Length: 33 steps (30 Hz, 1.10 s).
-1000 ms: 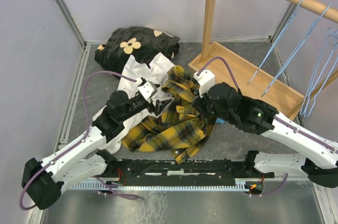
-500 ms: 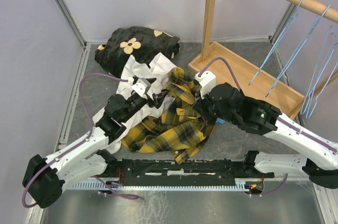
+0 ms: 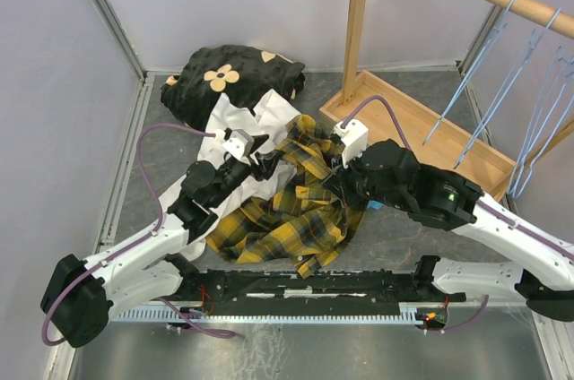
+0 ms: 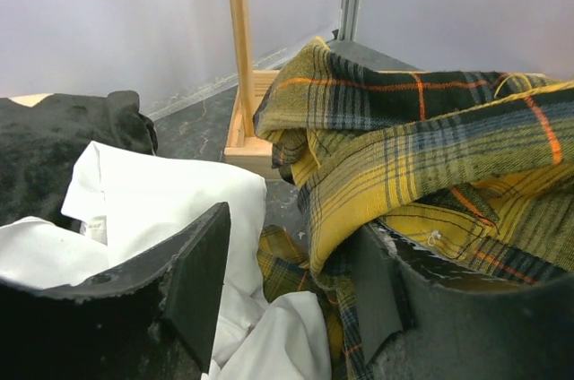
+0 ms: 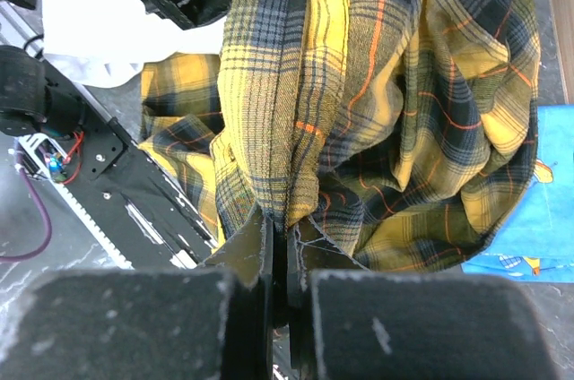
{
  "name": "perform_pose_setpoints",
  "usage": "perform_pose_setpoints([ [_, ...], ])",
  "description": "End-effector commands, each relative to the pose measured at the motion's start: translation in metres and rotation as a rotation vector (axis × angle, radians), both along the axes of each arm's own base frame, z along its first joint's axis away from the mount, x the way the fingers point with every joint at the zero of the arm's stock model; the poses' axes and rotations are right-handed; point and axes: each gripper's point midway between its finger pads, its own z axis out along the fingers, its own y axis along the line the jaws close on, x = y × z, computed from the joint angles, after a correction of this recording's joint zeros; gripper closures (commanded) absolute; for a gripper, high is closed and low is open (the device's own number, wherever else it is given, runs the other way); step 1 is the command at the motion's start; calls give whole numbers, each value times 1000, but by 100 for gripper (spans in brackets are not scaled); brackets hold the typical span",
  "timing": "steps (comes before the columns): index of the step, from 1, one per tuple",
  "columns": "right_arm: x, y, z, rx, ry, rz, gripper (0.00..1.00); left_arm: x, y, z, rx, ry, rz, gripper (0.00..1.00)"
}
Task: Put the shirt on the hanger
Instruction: Adjust the shirt at the center of the board.
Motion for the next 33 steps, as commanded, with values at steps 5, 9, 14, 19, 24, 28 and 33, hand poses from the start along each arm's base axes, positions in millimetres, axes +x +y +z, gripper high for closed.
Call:
perform_pose_setpoints([
  [5, 6, -4, 74, 193, -104, -55, 100, -12, 1, 69, -130, -81, -33, 84],
  [9, 29, -32, 113, 158, -218, -206, 100, -22, 10, 129, -130, -137, -29, 97],
  [14, 49, -55, 197, 189, -409, -319, 100, -39, 17, 230, -148, -235, -57, 97],
  [19, 48, -70, 306, 354, -607, -338, 100, -47, 26, 339, -264, -304, -50, 97],
  [24, 34, -72, 381, 516, -749, -283, 100, -53, 21, 410, -360, -329, -103, 97],
  [28, 22, -75, 421, 633, -833, -248, 100, -66, 36, 452, -405, -375, -87, 97],
  [33, 17, -71, 428, 660, -855, -212, 100, -72, 58, 455, -385, -389, -8, 97],
])
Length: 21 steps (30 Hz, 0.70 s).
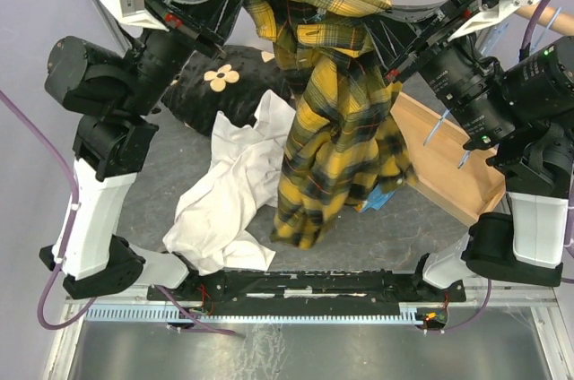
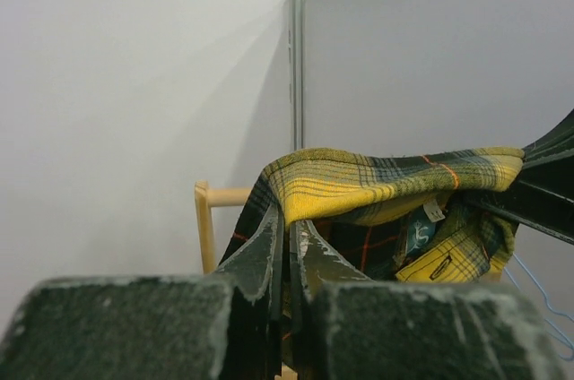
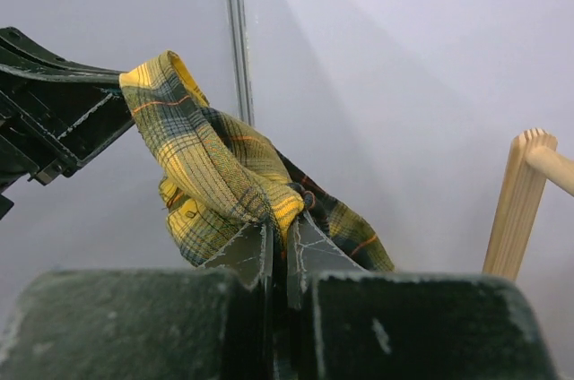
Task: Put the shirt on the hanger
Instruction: Adjust the shirt at the center of the board.
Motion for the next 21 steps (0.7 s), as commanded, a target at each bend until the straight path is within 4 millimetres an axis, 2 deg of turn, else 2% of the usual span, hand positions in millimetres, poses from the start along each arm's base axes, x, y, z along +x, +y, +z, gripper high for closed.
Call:
perform_pose_setpoints([
  [1, -13, -23, 30, 81, -91, -8, 100, -20, 50, 18, -72, -2, 131, 97],
  [3, -3, -12, 5, 11, -39, -22, 100, -15, 58, -4, -45, 55, 178, 97],
  [4, 6, -1, -18, -49, 7, -34, 100, -11, 60, -26, -13, 102, 198, 97],
  [5, 12, 6, -39, -100, 50, -48, 100, -7, 62, -39, 1, 134, 221, 97],
  [9, 36, 29, -135, -273, 238, -105, 100, 7, 69, -158, 119, 373, 291, 97],
  [13, 54, 45, -237, -355, 480, -91, 100, 7, 72, -281, 189, 642, 310, 97],
  [14, 55, 52, -264, -376, 544, -55, 100, 6, 72, -308, 200, 708, 313, 97],
  [15, 58, 58, -306, -410, 638, -40, 100, 3, 72, -348, 227, 808, 315, 97],
  [16, 57, 60, -314, -416, 656, -29, 99, 1, 73, -356, 224, 837, 317, 97],
  [18, 56, 64, -357, -460, 742, -18, 97, -1, 76, -397, 239, 956, 347, 97],
  [20, 54, 65, -394, -500, 807, -15, 89, -4, 80, -431, 266, 1046, 380, 97],
  [21, 52, 66, -403, -509, 823, -8, 80, -4, 82, -442, 276, 1073, 396, 97],
])
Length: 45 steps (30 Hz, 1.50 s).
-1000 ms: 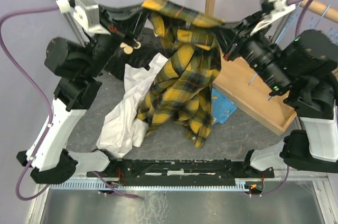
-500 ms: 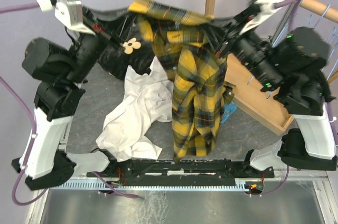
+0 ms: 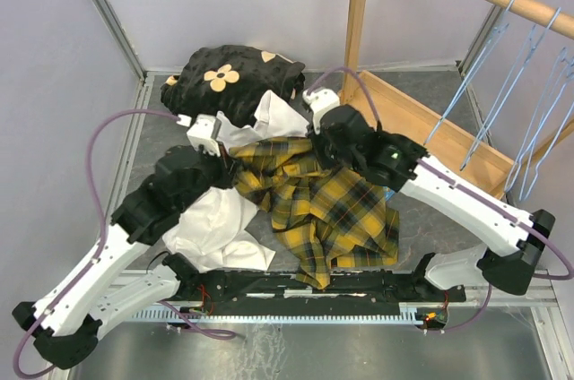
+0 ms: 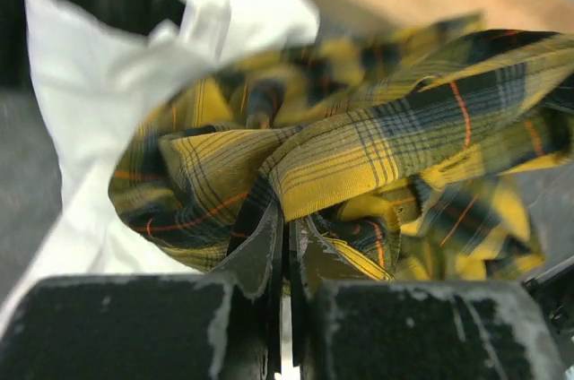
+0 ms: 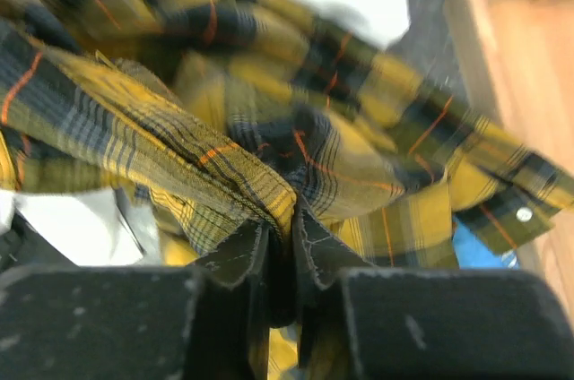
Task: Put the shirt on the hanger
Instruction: Adjust the shirt at the center of the board.
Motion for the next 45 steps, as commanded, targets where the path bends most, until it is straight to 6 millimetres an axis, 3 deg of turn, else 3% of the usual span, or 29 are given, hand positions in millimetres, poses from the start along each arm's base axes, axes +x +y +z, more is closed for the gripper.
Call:
perform_pose_setpoints([
  [1, -11, 6, -26, 71, 99, -6, 72, -4, 15, -45, -22, 160, 135, 97],
  [5, -21, -6, -20, 84, 102, -13, 23, -3, 17, -54, 0, 179, 153, 97],
  [7, -24, -17, -10, 89, 100, -44, 12, 0, 19, -53, 8, 177, 171, 97],
  [13, -36, -52, 47, 188, 108, -209, 3, 2, 17, -63, 41, 214, 170, 97],
  [17, -52, -65, 101, 301, 126, -237, 1, 3, 14, -77, 76, 249, 161, 97],
  [23, -87, -59, 190, 641, 82, -70, 1, 4, 11, -83, 93, 271, 152, 97],
  [27, -101, -63, 226, 796, 0, 21, 1, 8, 13, -83, 99, 268, 174, 97],
  [30, -98, -73, 229, 795, -42, -11, 1, 11, 11, -84, 109, 275, 182, 97],
  [36, -85, -72, 214, 754, -44, -67, 1, 18, 8, -84, 123, 275, 186, 97],
  [40, -82, -64, 203, 752, -30, -59, 1, 19, 7, -84, 127, 276, 184, 97],
  [45, -83, -57, 203, 760, -24, -35, 1, 18, 10, -86, 130, 273, 191, 97],
])
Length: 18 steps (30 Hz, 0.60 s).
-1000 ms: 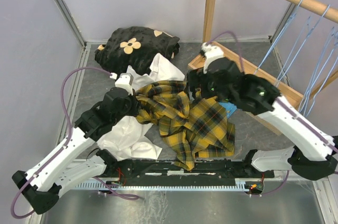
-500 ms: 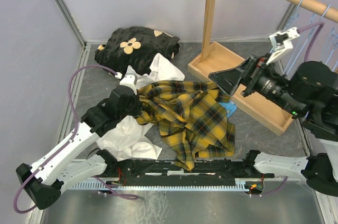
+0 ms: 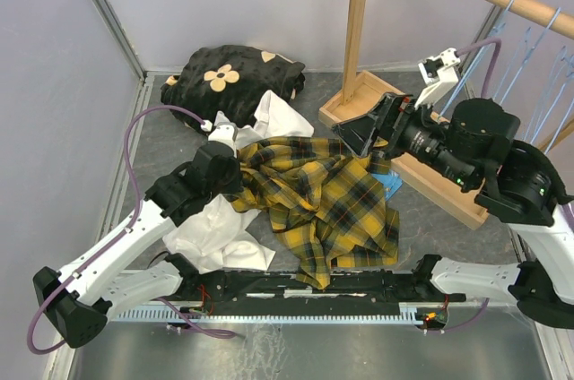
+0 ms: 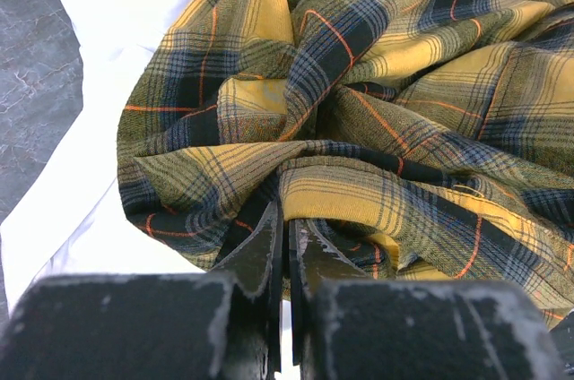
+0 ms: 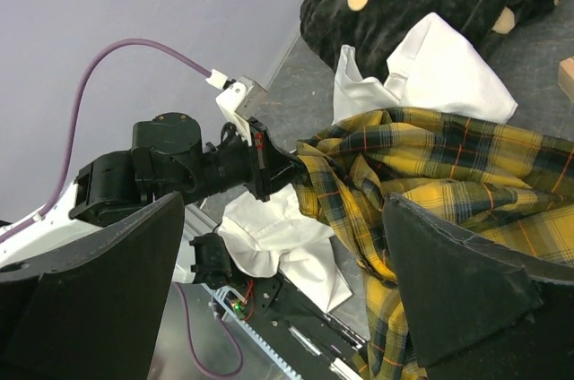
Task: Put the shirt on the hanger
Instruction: Adjust the shirt at the center of the board.
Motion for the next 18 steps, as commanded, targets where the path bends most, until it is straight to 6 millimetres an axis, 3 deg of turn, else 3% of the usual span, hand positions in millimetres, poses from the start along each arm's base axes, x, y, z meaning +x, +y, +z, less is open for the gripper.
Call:
perform_pose_setpoints([
  [1, -3, 2, 26, 92, -59, 20, 1, 8, 0, 22, -51, -61, 36, 97],
  [8, 0, 24, 14, 65, -36, 82, 1, 7, 3, 20, -39, -62, 39, 97],
  [11, 4, 25, -3, -30, -11, 81, 1, 6, 3, 20, -42, -60, 36, 97],
  [18, 29, -10, -134, -515, 217, -103, 1, 2, 7, 24, -42, -62, 46, 97],
])
